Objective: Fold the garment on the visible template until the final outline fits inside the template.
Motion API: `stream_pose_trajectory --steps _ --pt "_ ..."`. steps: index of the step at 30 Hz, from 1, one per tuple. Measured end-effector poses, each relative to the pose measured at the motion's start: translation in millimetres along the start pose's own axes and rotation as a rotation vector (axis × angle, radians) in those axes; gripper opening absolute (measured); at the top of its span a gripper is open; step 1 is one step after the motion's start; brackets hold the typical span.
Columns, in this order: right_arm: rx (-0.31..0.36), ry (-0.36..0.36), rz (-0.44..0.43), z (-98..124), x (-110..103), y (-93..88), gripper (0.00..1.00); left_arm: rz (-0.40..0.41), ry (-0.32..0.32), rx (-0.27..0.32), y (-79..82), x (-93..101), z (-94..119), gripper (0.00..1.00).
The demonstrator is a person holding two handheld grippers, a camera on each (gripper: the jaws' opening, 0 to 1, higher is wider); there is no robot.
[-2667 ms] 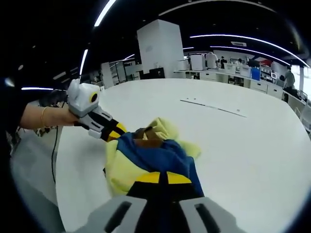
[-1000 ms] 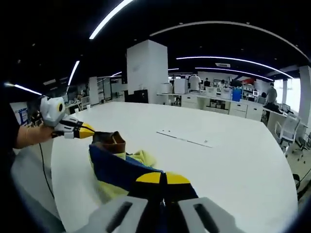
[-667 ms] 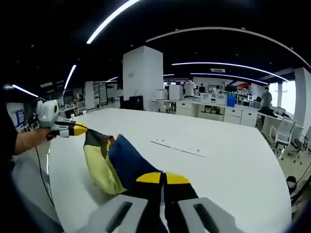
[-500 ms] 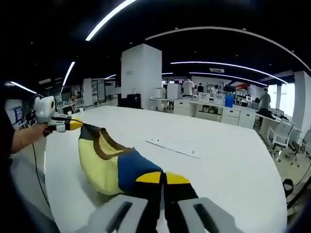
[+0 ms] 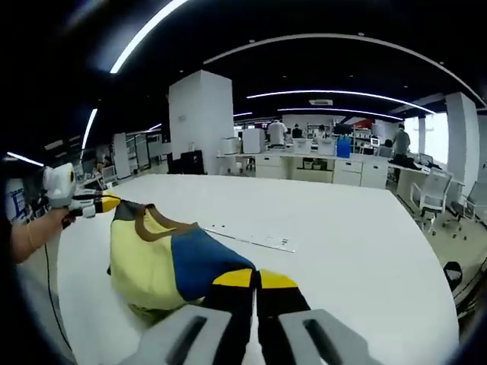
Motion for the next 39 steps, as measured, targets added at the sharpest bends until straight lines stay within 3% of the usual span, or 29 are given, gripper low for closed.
stream_pose_trajectory --steps 7,21,27,30,32,34,39 --pt "-0.021 -0.063 -0.125 -29 21 -10.7 0.0 0.034 -0.014 -0.072 -21.0 5.5 -39 0.0" --pt "-0.075 -0.124 -0.222 -82 43 -34.6 0.0 0.092 -0.006 -0.17 -60.9 6.4 -94 0.0" --pt "-0.121 -0.128 -0.25 -100 51 -50.9 0.0 0.1 -0.014 -0.227 -82.5 8.9 -106 0.0" --pt "-0.168 -0.148 -0.243 -105 50 -62.0 0.0 0.208 -0.014 -0.246 -90.8 11.7 -109 0.0" --pt "-0.2 -0.177 -0.18 -106 51 -67.8 0.0 0.186 -0.018 -0.248 -94.2 11.9 -112 0.0" --pt "-0.204 -0.177 -0.185 -113 53 -71.8 0.0 0.149 -0.019 -0.269 -98.2 12.2 -113 0.0" --pt "-0.222 -0.156 -0.185 -121 55 -79.7 0.0 0.155 -0.02 -0.316 -108.0 13.5 -116 0.0"
Point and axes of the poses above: the point that each gripper's makers call its tool centre point, and the gripper's own axes: z roughly backward along the fingers, x roughly to its right, y roughly out of its top, the point moved 5 cm from there along z, roughly backward along the fingers, and after that the axes turned 2 degrees about -z, right-handed, at the moved point
